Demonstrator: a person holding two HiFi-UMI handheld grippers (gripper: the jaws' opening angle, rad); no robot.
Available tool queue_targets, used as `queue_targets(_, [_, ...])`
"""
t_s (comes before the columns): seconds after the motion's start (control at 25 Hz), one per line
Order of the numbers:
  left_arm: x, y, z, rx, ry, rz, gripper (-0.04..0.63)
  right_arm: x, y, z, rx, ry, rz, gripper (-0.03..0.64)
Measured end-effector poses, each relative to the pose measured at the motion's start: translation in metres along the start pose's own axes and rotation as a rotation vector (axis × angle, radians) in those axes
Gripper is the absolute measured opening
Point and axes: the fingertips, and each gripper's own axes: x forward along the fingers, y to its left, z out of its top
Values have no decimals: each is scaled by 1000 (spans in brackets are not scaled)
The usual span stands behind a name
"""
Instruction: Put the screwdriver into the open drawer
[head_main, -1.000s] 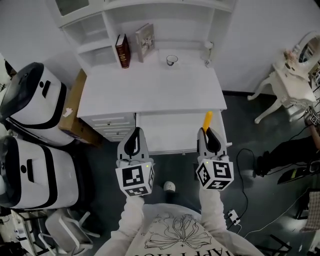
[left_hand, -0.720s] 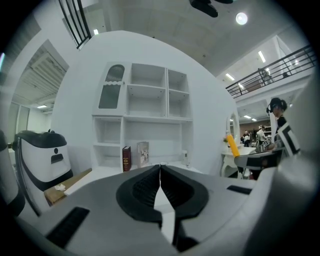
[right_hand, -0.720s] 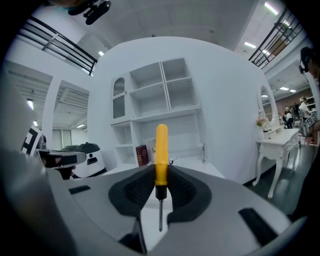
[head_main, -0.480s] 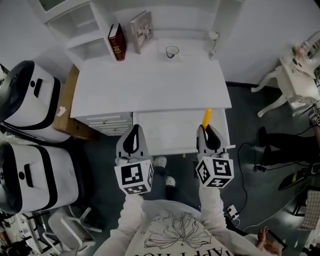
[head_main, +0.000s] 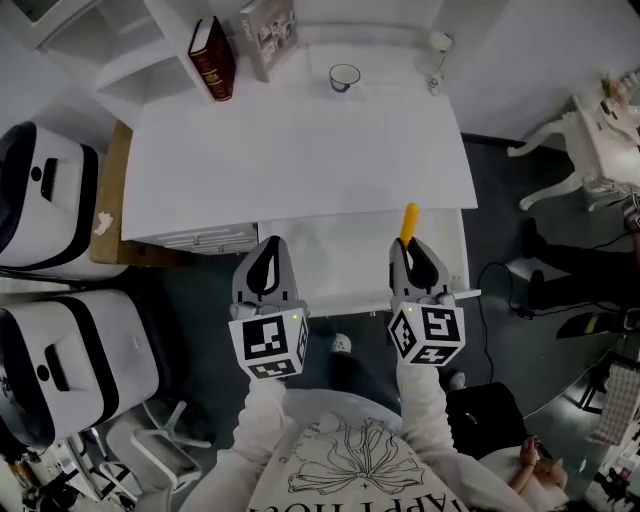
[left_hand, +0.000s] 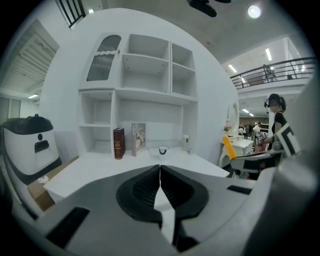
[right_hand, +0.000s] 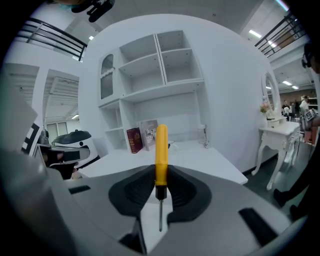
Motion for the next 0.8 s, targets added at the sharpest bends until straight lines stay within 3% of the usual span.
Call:
queue_targets(0.36, [51, 9, -38, -5, 100, -41, 6, 55, 9, -39, -30, 111, 41, 72])
queue_targets(0.8, [76, 25, -98, -15, 214, -51, 6, 100, 33, -111, -151, 262, 140, 72])
